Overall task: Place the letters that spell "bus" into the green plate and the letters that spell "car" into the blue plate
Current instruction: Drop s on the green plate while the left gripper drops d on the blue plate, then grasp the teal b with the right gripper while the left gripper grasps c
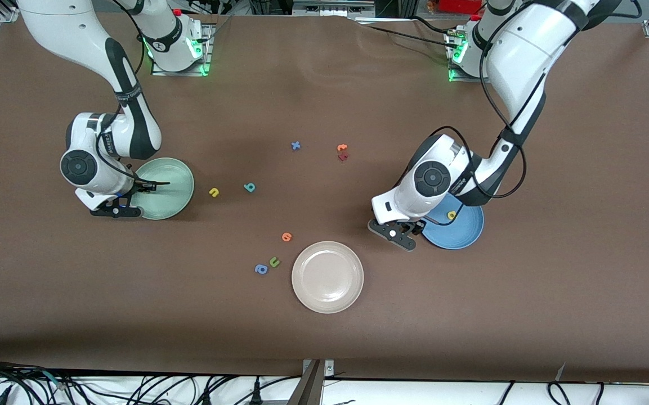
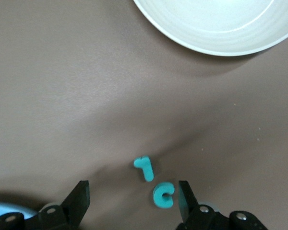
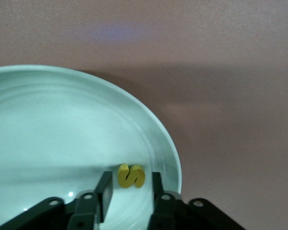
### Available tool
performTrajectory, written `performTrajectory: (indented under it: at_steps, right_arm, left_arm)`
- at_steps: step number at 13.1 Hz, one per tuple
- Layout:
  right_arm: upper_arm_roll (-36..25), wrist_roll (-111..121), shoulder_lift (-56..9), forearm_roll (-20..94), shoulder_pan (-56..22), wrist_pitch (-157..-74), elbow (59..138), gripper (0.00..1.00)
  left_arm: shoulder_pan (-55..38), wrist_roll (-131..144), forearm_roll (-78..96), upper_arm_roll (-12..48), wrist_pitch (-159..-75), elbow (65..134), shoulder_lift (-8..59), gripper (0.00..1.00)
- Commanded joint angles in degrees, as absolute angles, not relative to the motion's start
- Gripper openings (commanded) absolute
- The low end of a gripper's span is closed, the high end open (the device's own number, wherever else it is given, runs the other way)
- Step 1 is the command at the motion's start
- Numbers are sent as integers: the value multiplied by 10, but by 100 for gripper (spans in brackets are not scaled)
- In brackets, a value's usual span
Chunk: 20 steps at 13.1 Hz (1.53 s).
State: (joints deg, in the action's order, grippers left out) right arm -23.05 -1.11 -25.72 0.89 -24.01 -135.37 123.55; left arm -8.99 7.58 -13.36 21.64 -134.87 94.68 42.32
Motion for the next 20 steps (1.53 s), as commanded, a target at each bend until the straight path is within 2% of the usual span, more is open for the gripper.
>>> performTrajectory:
  at_steps: [1, 3, 4, 6, 7, 8, 9, 12, 14, 18, 20]
  right_arm:
    - [-229, -9, -240, 4, -240, -1347, 1230, 98]
    - [-215, -55, -203, 10, -254, -1306, 1228, 98]
    - [-189, -99, -193, 10, -257, -1283, 1215, 98]
    - [-135, -186, -191, 28, -258, -1286, 1207, 97]
    - [-103, -236, -198, 51, -258, -1295, 1197, 97]
    - [-80, -291, -206, 61, -263, -1313, 1193, 97]
    - [-63, -352, -217, 62, -273, -1341, 1192, 96]
    - [-54, -508, -260, 62, -325, -1432, 1192, 96]
    - [-54, -559, -286, 62, -351, -1474, 1193, 96]
    - [-54, -574, -305, 62, -353, -1502, 1194, 88]
    - [-54, -576, -307, 62, -356, -1504, 1194, 71]
  left_arm:
    - [-109, 97, -132, 208, -1361, 925, 446, 58]
    - [-127, 126, -154, 193, -1371, 925, 448, 45]
    - [-128, 129, -169, 190, -1371, 927, 451, 40]
    - [-127, 129, -175, 187, -1371, 927, 459, 39]
    - [-128, 129, -176, 186, -1371, 927, 460, 39]
    - [-128, 130, -176, 186, -1371, 929, 459, 28]
    - [-128, 130, -176, 186, -1371, 932, 458, 21]
    - [-125, 128, -176, 186, -1363, 927, 452, 7]
    - [-120, 126, -175, 187, -1337, 926, 427, 7]
    - [-93, 113, -173, 190, -1218, 927, 372, 7]
    - [-63, 65, -171, 190, -1188, 937, 372, 8]
